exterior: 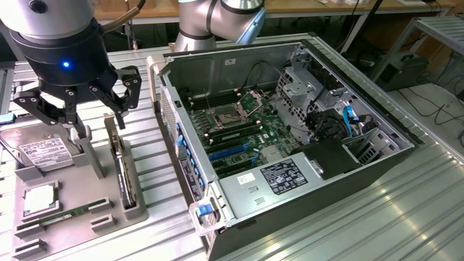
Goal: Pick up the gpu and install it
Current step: 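Pick up the gpu and move the gpu toward the slot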
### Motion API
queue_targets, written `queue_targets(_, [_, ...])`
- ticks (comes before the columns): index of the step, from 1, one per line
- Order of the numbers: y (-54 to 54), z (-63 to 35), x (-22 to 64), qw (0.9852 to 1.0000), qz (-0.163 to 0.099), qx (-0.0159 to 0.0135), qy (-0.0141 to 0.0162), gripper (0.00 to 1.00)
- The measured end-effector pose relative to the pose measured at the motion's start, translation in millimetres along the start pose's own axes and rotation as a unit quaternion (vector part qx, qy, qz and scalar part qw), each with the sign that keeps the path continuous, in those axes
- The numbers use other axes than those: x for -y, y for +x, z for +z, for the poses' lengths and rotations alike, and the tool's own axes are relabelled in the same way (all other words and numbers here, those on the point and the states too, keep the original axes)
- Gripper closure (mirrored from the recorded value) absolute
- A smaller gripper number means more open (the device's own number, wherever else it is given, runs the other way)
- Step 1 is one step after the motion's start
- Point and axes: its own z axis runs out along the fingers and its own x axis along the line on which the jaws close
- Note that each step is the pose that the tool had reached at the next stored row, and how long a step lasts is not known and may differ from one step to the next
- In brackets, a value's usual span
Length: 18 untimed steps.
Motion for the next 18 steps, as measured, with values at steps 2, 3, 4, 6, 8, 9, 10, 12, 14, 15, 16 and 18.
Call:
queue_targets(2, [-0.2, 1.8, 1.1, 1.0000, 0.000, 0.0000, 0.0000, 0.40])
queue_targets(3, [-0.2, 2.9, 2.0, 1.0000, 0.000, 0.0001, -0.0001, 0.40])
queue_targets(4, [-0.2, 3.6, 2.7, 1.0000, -0.001, 0.0000, 0.0000, 0.40])
queue_targets(6, [-0.3, 6.1, 4.7, 1.0000, -0.001, -0.0001, 0.0000, 0.40])
queue_targets(8, [-0.4, 9.7, 7.7, 1.0000, -0.003, -0.0001, -0.0001, 0.40])
queue_targets(9, [-0.4, 11.5, 10.3, 1.0000, -0.004, -0.0002, -0.0001, 0.40])
queue_targets(10, [-0.4, 13.4, 13.1, 1.0000, -0.006, -0.0003, -0.0002, 0.40])
queue_targets(12, [-0.2, 18.5, 22.6, 0.9999, -0.013, -0.0007, -0.0004, 0.40])
queue_targets(14, [-0.2, 19.1, 23.7, 0.9999, -0.014, -0.0008, -0.0004, 0.40])
queue_targets(15, [-0.2, 19.3, 24.1, 0.9999, -0.015, -0.0008, -0.0004, 0.40])
queue_targets(16, [-0.2, 19.6, 24.6, 0.9999, -0.015, -0.0008, -0.0004, 0.40])
queue_targets(18, [-0.2, 20.1, 25.4, 0.9999, -0.015, -0.0008, -0.0004, 0.40])
